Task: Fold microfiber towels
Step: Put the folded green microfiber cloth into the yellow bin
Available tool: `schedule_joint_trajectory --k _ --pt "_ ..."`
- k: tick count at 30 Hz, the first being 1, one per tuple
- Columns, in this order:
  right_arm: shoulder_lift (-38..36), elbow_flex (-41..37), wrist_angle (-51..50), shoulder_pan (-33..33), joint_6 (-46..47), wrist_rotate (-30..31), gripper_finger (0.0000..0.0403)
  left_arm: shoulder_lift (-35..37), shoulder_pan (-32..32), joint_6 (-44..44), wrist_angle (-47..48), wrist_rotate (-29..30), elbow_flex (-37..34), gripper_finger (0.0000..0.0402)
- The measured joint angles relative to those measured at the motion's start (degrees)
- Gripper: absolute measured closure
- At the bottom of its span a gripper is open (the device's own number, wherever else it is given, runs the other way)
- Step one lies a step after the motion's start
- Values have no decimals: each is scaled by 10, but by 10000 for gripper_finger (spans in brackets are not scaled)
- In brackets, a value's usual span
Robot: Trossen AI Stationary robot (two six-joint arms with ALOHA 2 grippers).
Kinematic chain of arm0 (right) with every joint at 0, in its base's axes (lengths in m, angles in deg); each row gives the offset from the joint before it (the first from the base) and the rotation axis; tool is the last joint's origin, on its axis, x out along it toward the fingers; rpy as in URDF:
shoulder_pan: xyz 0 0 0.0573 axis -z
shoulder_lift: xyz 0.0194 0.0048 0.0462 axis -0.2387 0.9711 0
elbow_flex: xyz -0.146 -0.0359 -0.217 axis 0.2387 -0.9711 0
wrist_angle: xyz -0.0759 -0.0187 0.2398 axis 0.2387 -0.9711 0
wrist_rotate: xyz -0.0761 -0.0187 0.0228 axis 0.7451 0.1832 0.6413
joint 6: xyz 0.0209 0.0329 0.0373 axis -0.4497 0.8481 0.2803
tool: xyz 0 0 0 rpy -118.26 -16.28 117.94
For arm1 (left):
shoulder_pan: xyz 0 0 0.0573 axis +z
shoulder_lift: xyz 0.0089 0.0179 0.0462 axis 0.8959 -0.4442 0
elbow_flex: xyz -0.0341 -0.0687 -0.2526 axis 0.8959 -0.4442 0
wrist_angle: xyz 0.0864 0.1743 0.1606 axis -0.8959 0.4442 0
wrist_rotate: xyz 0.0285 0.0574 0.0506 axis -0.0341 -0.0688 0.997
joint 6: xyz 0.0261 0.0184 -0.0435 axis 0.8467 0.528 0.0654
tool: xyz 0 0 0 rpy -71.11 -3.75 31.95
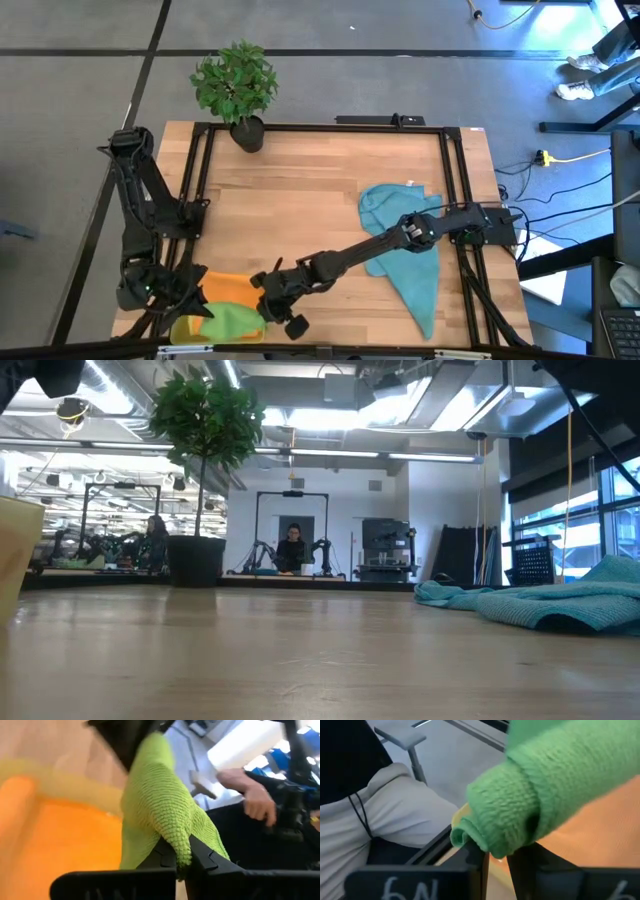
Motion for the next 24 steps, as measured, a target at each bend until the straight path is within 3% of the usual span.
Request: schedule_joint_trajectory --k 5,13,20,24 --pt "0 0 -3 -3 45 0 339 0 -3 -112 62 -7 0 401" --pt "0 0 -10 5 90 1 338 -34 -21 -228 61 -58 0 401" --pt "0 0 -20 5 87 5 338 -52 -30 -250 17 -84 0 401" --pt "0 0 -64 5 74 100 338 -52 -30 -268 67 -98 0 401"
